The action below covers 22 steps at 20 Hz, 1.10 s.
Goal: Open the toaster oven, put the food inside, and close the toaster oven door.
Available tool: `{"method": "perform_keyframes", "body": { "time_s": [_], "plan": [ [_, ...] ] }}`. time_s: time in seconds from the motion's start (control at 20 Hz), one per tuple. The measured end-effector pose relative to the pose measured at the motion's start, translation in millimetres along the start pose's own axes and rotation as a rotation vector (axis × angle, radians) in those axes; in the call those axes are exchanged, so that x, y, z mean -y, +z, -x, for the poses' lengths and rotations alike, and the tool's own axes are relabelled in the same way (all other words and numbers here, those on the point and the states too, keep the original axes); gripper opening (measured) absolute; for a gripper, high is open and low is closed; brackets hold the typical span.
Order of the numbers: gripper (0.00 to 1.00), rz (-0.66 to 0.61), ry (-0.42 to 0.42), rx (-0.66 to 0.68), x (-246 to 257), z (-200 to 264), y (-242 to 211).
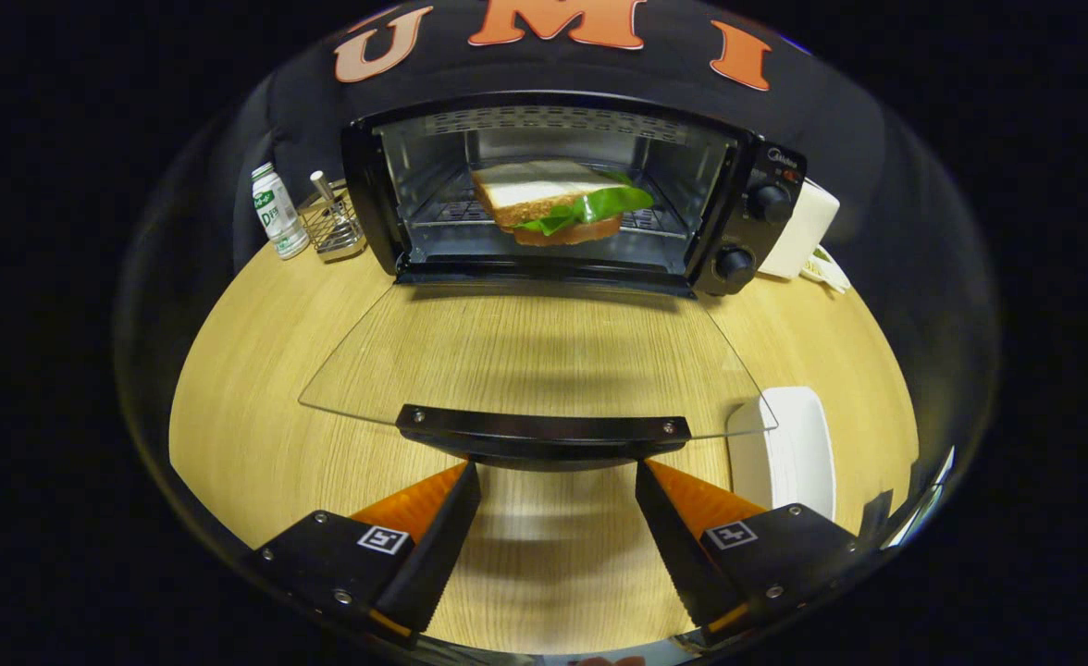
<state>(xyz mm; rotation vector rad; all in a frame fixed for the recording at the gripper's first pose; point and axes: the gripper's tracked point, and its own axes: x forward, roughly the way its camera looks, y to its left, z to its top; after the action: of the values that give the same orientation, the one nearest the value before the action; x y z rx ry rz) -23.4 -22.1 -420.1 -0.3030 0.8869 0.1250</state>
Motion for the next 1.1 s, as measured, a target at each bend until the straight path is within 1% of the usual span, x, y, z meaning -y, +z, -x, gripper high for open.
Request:
{"method": "perform_keyframes", "body": {
  "time_s": [0.1, 0.25, 0.35, 0.7, 0.85, 0.95, 1.0, 1.1],
  "plan": [
    [1.0, -0.007, -0.001, 0.027, 3.0, 4.2, 13.9],
    [1.0, -0.063, 0.025, 0.058, 3.4, 14.2, 38.1],
    [1.0, -0.074, 0.034, 0.088, 3.4, 20.4, 56.7],
    [1.0, -0.022, 0.013, 0.202, 13.8, 30.6, 130.5],
    [1.0, -0.032, 0.019, 0.221, 9.8, 18.3, 150.8],
    [1.0, -0.032, 0.006, 0.236, 11.7, 12.4, 160.2],
    [1.0, -0.036, -0.007, 0.257, 14.0, 12.0, 166.7],
    [1.0, -0.046, 0.0, 0.288, 11.1, 18.8, 173.3]
  ]
}}
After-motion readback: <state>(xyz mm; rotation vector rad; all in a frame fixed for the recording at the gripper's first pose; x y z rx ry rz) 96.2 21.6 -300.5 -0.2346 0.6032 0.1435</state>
